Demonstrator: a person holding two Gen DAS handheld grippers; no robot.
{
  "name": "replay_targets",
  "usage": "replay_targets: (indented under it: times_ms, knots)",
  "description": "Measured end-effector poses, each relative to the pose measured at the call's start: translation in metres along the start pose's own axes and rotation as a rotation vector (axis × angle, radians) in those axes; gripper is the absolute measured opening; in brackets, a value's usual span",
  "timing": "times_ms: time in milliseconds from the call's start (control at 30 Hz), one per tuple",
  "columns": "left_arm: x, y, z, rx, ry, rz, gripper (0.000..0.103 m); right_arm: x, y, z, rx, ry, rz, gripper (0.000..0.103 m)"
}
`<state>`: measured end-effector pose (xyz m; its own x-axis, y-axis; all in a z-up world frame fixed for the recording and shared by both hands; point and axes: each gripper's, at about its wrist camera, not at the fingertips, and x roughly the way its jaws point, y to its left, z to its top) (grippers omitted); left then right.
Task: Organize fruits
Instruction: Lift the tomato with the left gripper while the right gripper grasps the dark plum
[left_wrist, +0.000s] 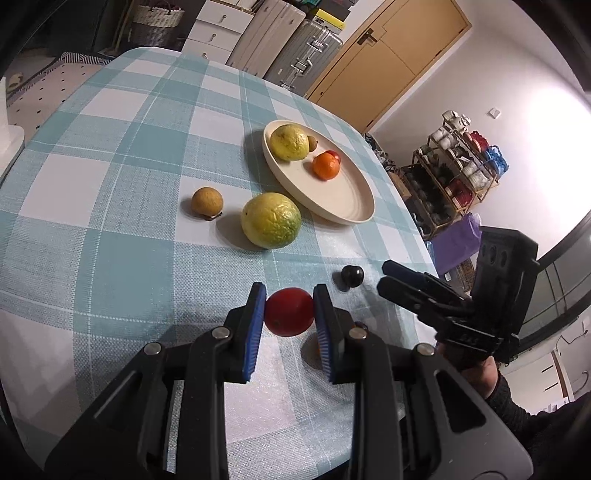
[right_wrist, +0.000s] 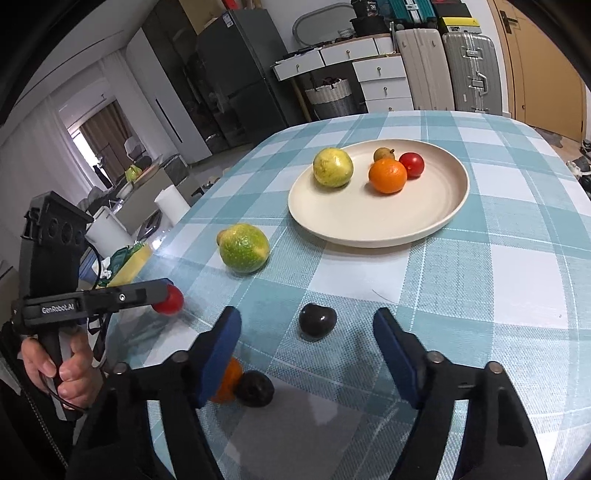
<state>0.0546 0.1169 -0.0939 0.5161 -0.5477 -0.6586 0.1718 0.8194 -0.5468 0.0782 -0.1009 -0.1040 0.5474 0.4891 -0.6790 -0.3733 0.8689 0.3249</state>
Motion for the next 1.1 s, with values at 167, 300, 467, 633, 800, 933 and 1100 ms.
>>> replay_targets:
  times_ms: [167, 300, 467, 633, 800, 933, 1100]
  knots:
    - [0.000, 0.004, 0.000, -0.013, 0.000, -0.006, 0.023, 0.011, 0.005, 0.002, -0.023, 0.038, -0.012, 0.055]
    - [0.001, 0.006, 0.001, -0.018, 0.000, -0.010, 0.024, 0.018, 0.009, 0.002, -0.041, 0.052, -0.035, 0.051]
    - [0.001, 0.006, 0.001, -0.013, 0.006, -0.013, 0.024, 0.023, 0.011, 0.001, -0.065, 0.064, -0.064, 0.039]
    - [0.001, 0.005, 0.000, -0.011, 0.008, -0.016, 0.024, 0.025, 0.011, 0.002, -0.079, 0.065, -0.096, 0.030]
    - [0.001, 0.004, 0.001, -0.013, 0.006, -0.018, 0.024, 0.024, 0.005, 0.003, -0.059, 0.062, -0.086, 0.021]
    - [0.002, 0.004, 0.002, -0.012, 0.007, -0.018, 0.024, 0.022, 0.001, 0.002, -0.039, 0.053, -0.071, 0.020]
    - [0.003, 0.001, 0.004, -0.007, 0.012, -0.015, 0.024, 0.017, 0.000, 0.001, -0.026, 0.033, -0.043, 0.016]
